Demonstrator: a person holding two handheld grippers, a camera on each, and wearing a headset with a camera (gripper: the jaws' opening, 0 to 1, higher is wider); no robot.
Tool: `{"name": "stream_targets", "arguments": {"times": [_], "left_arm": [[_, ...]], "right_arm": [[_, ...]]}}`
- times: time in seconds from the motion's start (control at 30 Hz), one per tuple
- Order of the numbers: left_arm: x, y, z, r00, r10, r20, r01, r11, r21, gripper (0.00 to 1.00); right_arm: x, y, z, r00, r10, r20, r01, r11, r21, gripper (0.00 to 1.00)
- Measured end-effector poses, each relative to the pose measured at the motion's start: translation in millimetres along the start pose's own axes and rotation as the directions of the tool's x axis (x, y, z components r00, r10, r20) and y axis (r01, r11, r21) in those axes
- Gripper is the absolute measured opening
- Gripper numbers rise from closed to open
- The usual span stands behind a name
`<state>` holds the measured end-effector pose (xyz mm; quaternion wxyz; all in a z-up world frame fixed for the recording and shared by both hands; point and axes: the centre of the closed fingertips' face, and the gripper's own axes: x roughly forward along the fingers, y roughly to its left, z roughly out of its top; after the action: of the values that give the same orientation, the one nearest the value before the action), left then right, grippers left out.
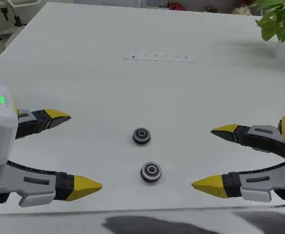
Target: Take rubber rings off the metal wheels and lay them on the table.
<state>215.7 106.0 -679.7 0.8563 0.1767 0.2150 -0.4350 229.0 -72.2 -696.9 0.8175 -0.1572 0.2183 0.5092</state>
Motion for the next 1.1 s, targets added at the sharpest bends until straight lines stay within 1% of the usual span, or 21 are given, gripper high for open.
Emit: {"name": "stream_targets", "arguments": {"times": [0.4, 0.73, 1.0, 1.1], "left_arm": [[2.5, 6.5, 0.8, 0.9999, -0.01, 0.007, 0.01, 1.0, 0.002, 0.85], [7.3, 12.4, -0.2, 0.9996, -0.021, 0.019, 0.021, 1.0, -0.004, 0.84], [9.6, 12.1, -2.4, 0.9994, -0.031, 0.015, 0.031, 0.999, -0.006, 0.84], [9.5, 12.4, -2.1, 0.9994, -0.031, 0.016, 0.031, 0.999, -0.005, 0.84]], "right_arm": [[2.9, 0.2, 1.1, 1.0, 0.002, -0.008, -0.002, 1.0, -0.004, 0.7], [4.3, -4.3, -0.4, 0.9998, 0.001, -0.022, -0.001, 1.0, -0.008, 0.7], [6.6, -5.9, -2.6, 0.9996, 0.006, -0.026, -0.006, 1.0, -0.002, 0.7], [6.8, -5.4, -1.2, 0.9997, 0.009, -0.021, -0.009, 1.0, -0.005, 0.69]]}}
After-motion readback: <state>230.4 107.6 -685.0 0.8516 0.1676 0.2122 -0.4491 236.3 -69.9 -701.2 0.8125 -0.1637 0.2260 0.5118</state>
